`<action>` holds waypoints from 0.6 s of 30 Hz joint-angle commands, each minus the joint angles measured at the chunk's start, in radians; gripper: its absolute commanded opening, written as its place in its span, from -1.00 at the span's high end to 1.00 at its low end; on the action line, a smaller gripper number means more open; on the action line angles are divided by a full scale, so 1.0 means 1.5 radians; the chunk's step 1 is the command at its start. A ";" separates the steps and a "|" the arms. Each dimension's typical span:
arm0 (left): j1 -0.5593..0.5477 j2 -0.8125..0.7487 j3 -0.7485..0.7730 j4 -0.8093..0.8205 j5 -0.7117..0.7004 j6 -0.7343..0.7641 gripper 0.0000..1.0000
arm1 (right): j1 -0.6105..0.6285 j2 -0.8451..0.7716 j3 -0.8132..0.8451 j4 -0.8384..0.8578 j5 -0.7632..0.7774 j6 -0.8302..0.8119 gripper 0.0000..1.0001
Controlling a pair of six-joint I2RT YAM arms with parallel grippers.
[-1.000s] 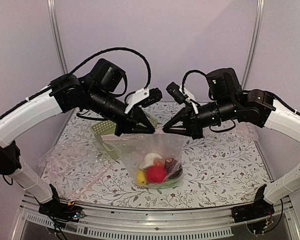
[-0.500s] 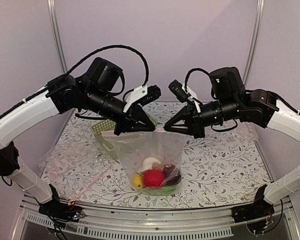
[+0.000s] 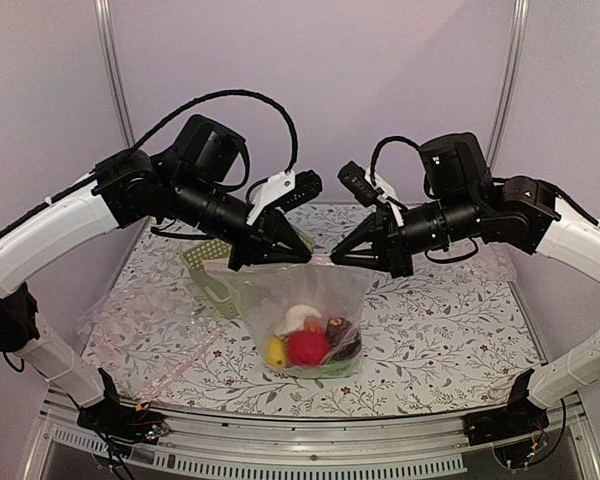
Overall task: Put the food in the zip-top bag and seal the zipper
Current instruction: Zip the zipper on the zipper food storage bag.
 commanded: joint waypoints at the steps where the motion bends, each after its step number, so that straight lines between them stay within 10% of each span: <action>1: 0.040 -0.035 -0.003 -0.106 -0.057 0.006 1.00 | -0.011 -0.027 0.010 -0.178 0.005 -0.018 1.00; 18: 0.048 -0.031 -0.005 -0.108 -0.058 0.007 1.00 | -0.020 -0.040 0.000 -0.178 0.006 -0.019 1.00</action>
